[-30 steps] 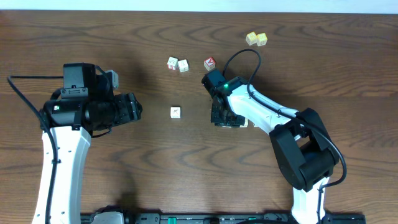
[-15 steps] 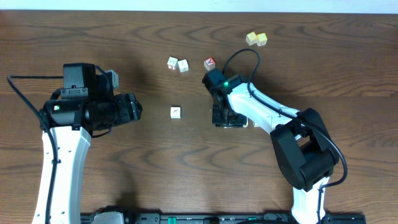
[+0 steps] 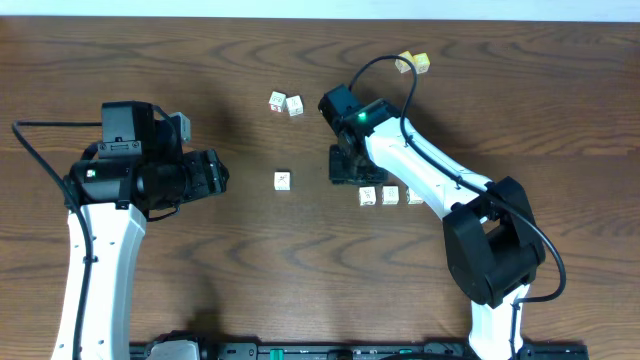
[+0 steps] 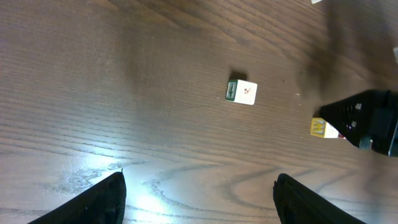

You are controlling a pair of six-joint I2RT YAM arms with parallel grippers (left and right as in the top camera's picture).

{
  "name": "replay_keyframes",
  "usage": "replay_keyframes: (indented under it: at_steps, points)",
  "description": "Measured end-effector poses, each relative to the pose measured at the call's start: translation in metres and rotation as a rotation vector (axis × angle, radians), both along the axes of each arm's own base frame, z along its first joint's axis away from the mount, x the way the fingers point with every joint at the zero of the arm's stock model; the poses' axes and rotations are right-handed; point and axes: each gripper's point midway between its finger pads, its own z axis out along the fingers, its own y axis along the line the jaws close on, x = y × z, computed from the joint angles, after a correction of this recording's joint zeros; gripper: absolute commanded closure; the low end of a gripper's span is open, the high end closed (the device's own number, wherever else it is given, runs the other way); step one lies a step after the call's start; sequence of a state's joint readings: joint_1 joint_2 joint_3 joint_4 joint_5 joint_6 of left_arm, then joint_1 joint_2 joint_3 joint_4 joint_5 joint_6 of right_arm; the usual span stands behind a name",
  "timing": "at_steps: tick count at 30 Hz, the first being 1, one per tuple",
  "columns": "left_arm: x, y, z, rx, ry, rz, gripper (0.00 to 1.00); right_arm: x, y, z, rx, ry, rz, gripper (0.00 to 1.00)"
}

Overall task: Lift 5 blocks
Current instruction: 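Open the right gripper and retract the right arm to the upper right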

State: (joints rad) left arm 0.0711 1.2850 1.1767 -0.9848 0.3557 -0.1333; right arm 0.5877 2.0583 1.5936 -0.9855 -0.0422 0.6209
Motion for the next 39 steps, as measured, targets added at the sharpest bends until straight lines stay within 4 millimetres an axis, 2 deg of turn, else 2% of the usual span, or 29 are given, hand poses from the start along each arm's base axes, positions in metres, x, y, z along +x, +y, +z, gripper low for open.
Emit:
replay_keyframes:
  at_steps: [6, 11, 15, 18, 20, 22, 23, 25, 29, 32, 34, 39]
  points:
    - [0.000, 0.000, 0.000, 0.000, 0.000, 0.000, 0.23, 0.016, 0.046, 0.009, 0.146, -0.098, 0.044, 0.45]
    - [0.000, 0.000, 0.000, 0.000, 0.000, 0.000, 0.24, 0.008, 0.089, 0.017, 0.210, -0.163, 0.076, 0.41]
    - [0.000, 0.000, 0.000, 0.000, 0.000, 0.000, 0.23, -0.005, 0.104, 0.017, 0.179, -0.190, 0.099, 0.37]
    - [0.000, 0.000, 0.000, 0.000, 0.000, 0.000, 0.24, -0.007, 0.097, 0.015, 0.136, -0.191, 0.088, 0.35]
    - [0.000, 0.000, 0.000, 0.000, 0.000, 0.000, 0.23, -0.006, 0.081, 0.013, 0.093, -0.171, 0.061, 0.33]
    - [0.000, 0.000, 0.000, 0.000, 0.000, 0.000, 0.23, 0.001, 0.050, 0.013, 0.034, -0.136, 0.006, 0.27]
    - [0.000, 0.000, 0.000, 0.000, 0.000, 0.000, 0.24, 0.005, 0.034, 0.014, 0.013, -0.123, -0.022, 0.17]
    - [0.000, 0.000, 0.000, 0.000, 0.000, 0.000, 0.24, 0.019, -0.012, 0.025, -0.028, -0.105, -0.098, 0.01]
    - [0.000, 0.000, 0.000, 0.000, 0.000, 0.000, 0.23, 0.040, -0.105, 0.059, -0.071, -0.107, -0.251, 0.01]
    - [0.000, 0.000, 0.000, 0.000, 0.000, 0.000, 0.23, 0.044, -0.165, 0.077, -0.100, -0.109, -0.340, 0.01]
    - [0.000, 0.000, 0.000, 0.000, 0.000, 0.000, 0.23, 0.040, -0.197, 0.080, -0.123, -0.083, -0.381, 0.01]
    - [0.000, 0.000, 0.000, 0.000, 0.000, 0.000, 0.24, 0.036, -0.248, 0.079, -0.148, -0.052, -0.418, 0.01]
